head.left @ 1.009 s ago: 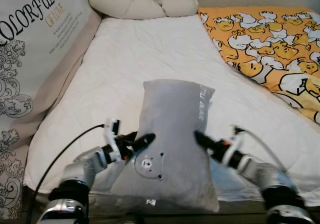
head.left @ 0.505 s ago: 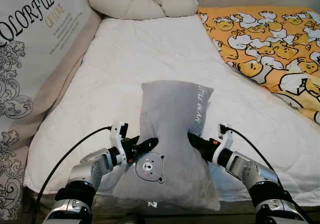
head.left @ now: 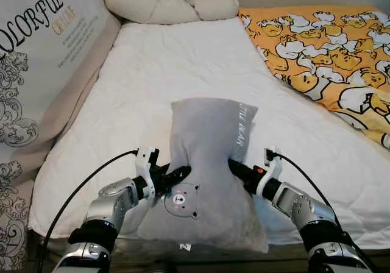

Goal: Clean up the room

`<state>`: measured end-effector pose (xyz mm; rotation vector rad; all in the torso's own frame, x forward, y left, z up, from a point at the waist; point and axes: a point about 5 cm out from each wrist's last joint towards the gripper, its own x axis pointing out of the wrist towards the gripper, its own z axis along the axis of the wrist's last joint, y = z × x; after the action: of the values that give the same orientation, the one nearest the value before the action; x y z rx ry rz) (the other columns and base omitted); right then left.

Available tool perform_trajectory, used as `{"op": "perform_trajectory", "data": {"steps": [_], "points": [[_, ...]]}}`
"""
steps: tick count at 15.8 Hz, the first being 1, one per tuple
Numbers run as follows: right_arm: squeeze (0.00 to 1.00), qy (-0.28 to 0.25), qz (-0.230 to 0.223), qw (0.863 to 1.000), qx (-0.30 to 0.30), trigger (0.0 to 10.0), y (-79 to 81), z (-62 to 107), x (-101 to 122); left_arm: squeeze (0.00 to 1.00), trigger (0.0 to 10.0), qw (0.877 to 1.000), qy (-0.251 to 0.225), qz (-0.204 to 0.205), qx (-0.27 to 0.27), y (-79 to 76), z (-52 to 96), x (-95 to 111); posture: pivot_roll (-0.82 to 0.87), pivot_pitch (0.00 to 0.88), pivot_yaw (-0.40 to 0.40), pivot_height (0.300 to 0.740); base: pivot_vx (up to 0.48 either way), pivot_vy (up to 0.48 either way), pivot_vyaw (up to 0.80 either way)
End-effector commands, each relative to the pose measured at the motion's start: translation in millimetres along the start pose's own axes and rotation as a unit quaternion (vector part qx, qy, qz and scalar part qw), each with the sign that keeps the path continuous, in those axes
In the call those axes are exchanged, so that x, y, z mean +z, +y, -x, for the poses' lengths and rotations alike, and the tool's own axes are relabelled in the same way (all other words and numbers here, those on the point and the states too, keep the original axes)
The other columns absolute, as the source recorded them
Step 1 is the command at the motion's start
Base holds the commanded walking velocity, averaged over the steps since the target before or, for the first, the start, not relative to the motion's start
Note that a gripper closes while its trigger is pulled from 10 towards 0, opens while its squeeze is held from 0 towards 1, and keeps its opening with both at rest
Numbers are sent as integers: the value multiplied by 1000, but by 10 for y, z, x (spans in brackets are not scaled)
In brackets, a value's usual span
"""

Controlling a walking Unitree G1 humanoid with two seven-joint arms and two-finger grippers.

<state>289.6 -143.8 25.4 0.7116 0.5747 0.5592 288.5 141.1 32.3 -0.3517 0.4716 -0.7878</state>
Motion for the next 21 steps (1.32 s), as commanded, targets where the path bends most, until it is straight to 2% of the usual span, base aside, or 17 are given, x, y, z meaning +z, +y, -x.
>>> {"op": "perform_trajectory", "data": {"steps": [1, 6, 10, 12, 15, 18, 20, 21], "points": [[0, 8, 23, 999, 26, 0, 149, -115, 32, 0, 0, 1000, 1, -14, 0, -56, -72, 29, -39, 0, 61, 740, 0, 0, 0], [0, -8, 43, 999, 24, 0, 252, -152, 96, 0, 0, 998, -26, -46, 19, -90, -50, 171, -39, 0, 60, 740, 0, 0, 0], [0, -68, 69, 994, 42, 0, 464, -140, 363, 0, 0, 992, -94, -74, 27, -289, 7, 531, -42, 0, 56, 740, 0, 0, 0], [0, -112, 79, 989, 54, 0, 616, -105, 554, 0, 0, 982, -151, -110, 34, -462, 66, 830, -40, 0, 54, 740, 0, 0, 0], [0, -130, 81, 986, 62, 0, 718, -71, 611, 0, 0, 976, -163, -124, 71, -512, 111, 924, -40, 0, 56, 740, 0, 0, 0], [0, -148, 72, 985, 57, 0, 753, -48, 632, 0, 0, 973, -166, -127, 96, -514, 133, 952, -40, 0, 61, 740, 0, 0, 0], [0, -152, 100, 982, 41, 0, 775, -31, 643, 0, 0, 964, -163, -164, 129, -514, 152, 995, -41, 0, 63, 740, 0, 0, 0], [0, -157, 124, 980, 21, 3451, 785, -24, 650, 0, 4902, 960, -170, -164, 150, -506, 164, 1028, -42, 0, 66, 740, 0, 0, 0]]}}
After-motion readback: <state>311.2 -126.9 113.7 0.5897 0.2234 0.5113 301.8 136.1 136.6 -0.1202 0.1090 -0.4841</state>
